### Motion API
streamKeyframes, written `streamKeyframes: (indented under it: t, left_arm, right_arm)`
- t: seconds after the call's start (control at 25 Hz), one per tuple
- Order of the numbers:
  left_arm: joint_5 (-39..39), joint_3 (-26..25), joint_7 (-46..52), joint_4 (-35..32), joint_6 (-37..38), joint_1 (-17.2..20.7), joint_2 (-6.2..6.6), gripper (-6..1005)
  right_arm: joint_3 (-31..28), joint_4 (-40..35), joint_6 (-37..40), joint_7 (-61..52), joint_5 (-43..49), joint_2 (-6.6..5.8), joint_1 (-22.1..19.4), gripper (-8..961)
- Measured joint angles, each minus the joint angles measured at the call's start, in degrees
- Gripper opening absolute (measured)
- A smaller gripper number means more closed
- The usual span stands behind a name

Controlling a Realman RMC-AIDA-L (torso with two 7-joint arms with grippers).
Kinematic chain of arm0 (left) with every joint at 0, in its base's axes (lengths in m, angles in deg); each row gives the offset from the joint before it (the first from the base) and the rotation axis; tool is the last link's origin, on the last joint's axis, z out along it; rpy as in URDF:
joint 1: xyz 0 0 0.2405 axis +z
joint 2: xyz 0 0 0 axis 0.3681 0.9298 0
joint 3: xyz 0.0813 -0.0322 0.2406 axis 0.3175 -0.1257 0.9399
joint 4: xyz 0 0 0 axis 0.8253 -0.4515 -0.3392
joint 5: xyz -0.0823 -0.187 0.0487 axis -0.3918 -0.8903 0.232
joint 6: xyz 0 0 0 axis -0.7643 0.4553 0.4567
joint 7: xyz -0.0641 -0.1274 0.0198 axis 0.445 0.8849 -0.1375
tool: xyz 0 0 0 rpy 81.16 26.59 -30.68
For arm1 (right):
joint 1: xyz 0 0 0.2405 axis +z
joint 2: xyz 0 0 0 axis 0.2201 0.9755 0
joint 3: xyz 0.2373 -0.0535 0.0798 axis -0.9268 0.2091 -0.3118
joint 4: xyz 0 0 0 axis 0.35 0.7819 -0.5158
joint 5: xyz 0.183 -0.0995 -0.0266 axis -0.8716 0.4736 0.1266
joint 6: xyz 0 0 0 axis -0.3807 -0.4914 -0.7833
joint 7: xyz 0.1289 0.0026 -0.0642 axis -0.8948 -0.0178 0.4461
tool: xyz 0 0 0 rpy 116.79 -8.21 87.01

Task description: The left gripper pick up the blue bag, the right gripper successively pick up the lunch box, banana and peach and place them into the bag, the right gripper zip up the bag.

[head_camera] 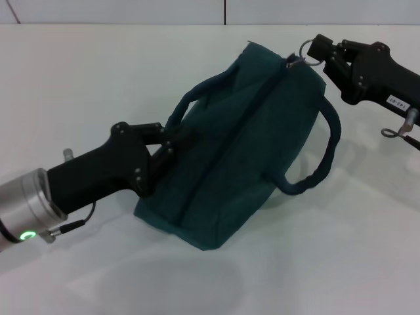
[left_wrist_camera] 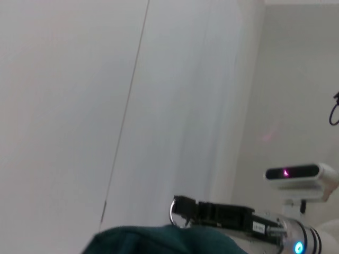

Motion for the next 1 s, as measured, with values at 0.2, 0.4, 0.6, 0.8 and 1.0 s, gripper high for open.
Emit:
streamKeyframes:
  t: [0.2, 0.4, 0.6, 0.8, 1.0]
  left_arm:
    - [-1.42, -3.65, -0.4, 0.13, 0.64, 0.79, -0.09, 62]
    - [-3.53, -6.0, -0.91, 0.44, 0.69, 1.56, -0.06, 61]
    - [-3.97, -6.45, -0.93, 0.25, 0.19, 1.57, 0.18, 60]
    - [-4.19, -6.5, -0.93, 0.16, -0.69, 1.17, 0.2, 59]
    - [-4.38, -6.49, -0.93, 0.13, -1.3, 1.05, 0.18, 42]
  right_arm:
    - [0.05, -0.2, 3.66, 0.81, -0.25, 0.09, -1.68, 15]
    - [0.04, -0.54, 10.89, 1.28, -0.86, 0.11, -4.12, 15]
    - [0.01, 0.0, 5.87, 1.26, -2.25, -0.07, -5.21, 15]
    - [0.38, 0.52, 1.03, 1.23, -2.18, -0.09, -5.33, 15]
    - [1.18, 1.78, -1.15, 1.27, -1.9, 0.03, -5.33, 15]
